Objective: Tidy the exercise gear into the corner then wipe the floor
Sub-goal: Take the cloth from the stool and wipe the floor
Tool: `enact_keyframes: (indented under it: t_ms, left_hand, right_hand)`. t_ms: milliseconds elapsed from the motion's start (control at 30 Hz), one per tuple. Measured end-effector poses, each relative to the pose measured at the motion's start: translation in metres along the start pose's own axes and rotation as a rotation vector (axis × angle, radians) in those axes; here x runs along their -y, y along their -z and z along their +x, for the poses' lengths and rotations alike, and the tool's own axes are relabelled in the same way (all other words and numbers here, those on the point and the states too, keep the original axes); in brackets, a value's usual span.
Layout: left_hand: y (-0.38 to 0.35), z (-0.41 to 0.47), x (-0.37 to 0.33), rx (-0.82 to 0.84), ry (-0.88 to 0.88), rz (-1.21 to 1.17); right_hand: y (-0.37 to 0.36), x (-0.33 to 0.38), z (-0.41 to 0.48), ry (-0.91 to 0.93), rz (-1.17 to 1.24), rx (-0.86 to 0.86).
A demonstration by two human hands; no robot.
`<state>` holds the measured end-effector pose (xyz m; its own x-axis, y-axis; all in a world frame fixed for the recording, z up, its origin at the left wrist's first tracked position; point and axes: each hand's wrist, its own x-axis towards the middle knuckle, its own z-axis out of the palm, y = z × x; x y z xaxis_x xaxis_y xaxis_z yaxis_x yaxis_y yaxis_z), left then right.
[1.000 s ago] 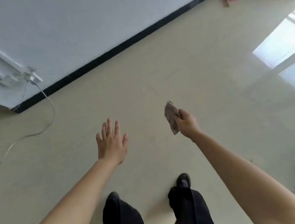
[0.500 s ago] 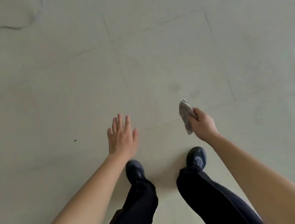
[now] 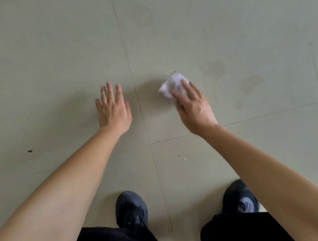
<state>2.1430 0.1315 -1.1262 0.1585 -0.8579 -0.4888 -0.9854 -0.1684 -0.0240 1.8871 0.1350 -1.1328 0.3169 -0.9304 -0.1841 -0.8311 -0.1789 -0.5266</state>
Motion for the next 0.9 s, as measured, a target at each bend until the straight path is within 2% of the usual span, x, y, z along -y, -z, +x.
enact_keyframes:
  t_ms: [67, 133, 267, 433, 600, 667, 733, 900]
  left_hand:
    - [-0.003, 0.027, 0.001, -0.06, 0.047, -0.021]
    - [-0.004, 0.047, 0.002, -0.067, 0.07, -0.049]
    - [-0.015, 0.073, 0.007, -0.045, 0.049, -0.065]
    - [-0.024, 0.077, 0.007, -0.004, 0.054, -0.111]
    - [-0.04, 0.081, 0.011, -0.095, 0.043, -0.103]
    - [-0.042, 0.083, 0.012, -0.09, 0.038, -0.113]
    - [-0.041, 0.084, 0.012, -0.08, 0.031, -0.12]
    - [-0.042, 0.084, 0.012, -0.104, 0.033, -0.13]
  right_hand:
    - [-0.032, -0.009, -0.016, 0.226, -0.196, 0.222]
    - [-0.047, -0.016, -0.028, 0.32, -0.291, 0.34]
    - [-0.05, -0.023, -0.001, 0.375, -0.388, 0.237]
    - [-0.055, -0.012, 0.025, 0.304, -0.398, 0.242]
    - [-0.062, -0.004, 0.082, 0.257, -0.383, 0.167]
    - [-0.069, 0.001, 0.079, 0.25, -0.37, 0.143]
    - [-0.078, 0.002, 0.048, 0.363, -0.372, 0.153]
    - [-0.072, -0.036, -0.052, 0.903, -0.36, 0.361]
